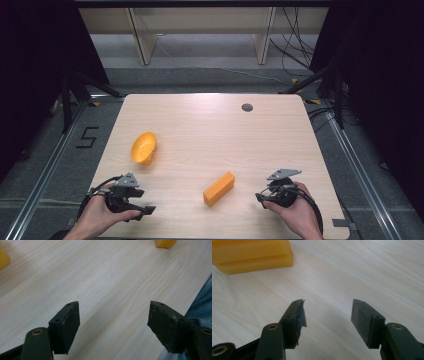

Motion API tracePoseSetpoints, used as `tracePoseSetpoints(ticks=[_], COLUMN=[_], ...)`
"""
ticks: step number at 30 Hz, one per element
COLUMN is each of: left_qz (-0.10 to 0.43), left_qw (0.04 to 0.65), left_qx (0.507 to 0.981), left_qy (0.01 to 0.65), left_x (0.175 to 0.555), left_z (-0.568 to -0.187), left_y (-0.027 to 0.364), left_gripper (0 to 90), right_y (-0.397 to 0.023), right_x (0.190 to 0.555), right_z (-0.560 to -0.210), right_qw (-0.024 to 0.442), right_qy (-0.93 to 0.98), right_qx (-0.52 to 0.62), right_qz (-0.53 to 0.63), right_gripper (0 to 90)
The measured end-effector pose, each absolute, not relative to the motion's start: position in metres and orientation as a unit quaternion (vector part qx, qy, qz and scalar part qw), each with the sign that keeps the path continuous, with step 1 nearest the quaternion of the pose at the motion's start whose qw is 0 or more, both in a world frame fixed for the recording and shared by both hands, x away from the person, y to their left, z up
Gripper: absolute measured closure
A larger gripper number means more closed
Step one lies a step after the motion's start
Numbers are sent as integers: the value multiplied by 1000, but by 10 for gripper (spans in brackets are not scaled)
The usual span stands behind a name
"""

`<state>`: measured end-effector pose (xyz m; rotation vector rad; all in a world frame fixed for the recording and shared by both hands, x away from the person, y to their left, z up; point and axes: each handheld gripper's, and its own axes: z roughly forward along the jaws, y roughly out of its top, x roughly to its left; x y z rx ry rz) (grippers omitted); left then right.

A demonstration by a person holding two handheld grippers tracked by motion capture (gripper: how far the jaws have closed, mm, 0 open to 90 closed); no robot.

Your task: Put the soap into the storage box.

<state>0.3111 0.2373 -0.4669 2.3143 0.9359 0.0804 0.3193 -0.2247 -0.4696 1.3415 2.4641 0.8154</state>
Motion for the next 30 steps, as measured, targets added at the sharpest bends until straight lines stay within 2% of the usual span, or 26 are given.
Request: tracePoseSetpoints(ticks=[9,13,30], left_qz=[16,14,-1], left_qw=[329,302,278], left_qx=[872,896,904], left_qy=[362,326,324], left_x=[318,325,354], left_z=[-455,-446,-429], left_y=[213,200,142], left_gripper=[279,289,285], right_y=[-223,-224,-224], right_x=[318,318,318], right_z=[-468,-468,-468], right_qw=[113,115,113], right_qy=[836,835,835], right_qx=[460,460,463], right_qz=[276,277,276], right_gripper=[441,440,440])
